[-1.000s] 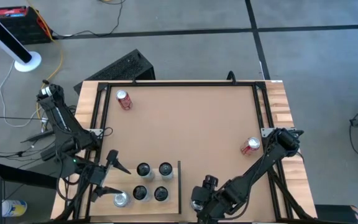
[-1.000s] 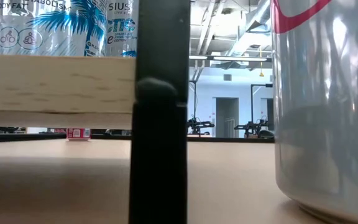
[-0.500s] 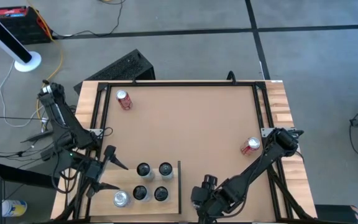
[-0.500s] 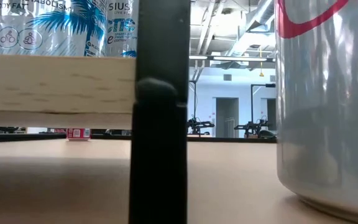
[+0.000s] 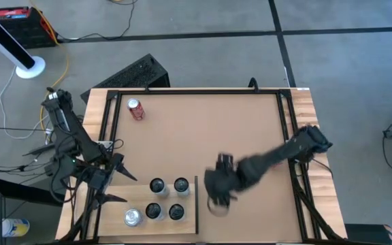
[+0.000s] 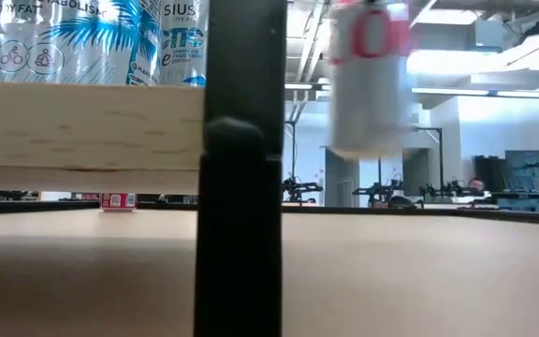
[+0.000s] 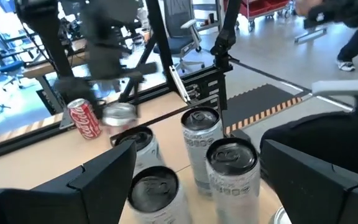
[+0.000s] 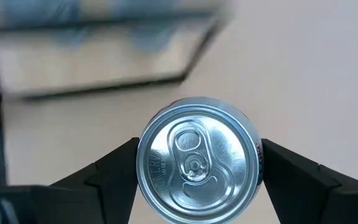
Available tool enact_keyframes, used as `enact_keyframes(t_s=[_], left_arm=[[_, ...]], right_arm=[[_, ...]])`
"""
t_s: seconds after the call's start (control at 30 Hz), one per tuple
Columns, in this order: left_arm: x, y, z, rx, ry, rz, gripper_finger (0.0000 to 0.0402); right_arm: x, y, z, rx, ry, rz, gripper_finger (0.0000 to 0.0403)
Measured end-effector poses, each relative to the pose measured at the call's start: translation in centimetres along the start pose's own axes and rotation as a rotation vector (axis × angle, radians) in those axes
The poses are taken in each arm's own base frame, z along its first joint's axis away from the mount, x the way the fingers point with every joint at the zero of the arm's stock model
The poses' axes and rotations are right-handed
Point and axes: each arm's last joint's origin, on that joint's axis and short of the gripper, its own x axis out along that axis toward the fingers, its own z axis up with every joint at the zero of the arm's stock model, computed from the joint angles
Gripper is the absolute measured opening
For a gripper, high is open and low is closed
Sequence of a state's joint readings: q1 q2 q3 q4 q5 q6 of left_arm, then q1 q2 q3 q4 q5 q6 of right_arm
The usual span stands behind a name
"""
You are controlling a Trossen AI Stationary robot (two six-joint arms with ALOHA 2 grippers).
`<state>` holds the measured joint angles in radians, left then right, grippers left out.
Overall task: Place canned beverage on shelf
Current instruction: Put the silver soda can on the shelf aligned with the other silver soda can
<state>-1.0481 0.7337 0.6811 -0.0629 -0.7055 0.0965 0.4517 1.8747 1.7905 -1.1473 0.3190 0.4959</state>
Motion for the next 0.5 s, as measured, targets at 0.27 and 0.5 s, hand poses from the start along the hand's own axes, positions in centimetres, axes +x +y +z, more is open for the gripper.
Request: enact_keyframes(t_s=[0.27, 0.5], left_arm=[[-1.8, 1.6, -0.5, 0.074, 0.050, 0.039, 0.0333], [-4.4, 4.9, -1.8, 0.061, 0.105, 0.203, 0.0326]], right_arm=[[-1.1, -11.8, 4.6, -0.003, -0.162, 0.003, 0.0311], [5.0, -18.1, 8.5, -0.059, -0.319, 0.280, 0.0311]])
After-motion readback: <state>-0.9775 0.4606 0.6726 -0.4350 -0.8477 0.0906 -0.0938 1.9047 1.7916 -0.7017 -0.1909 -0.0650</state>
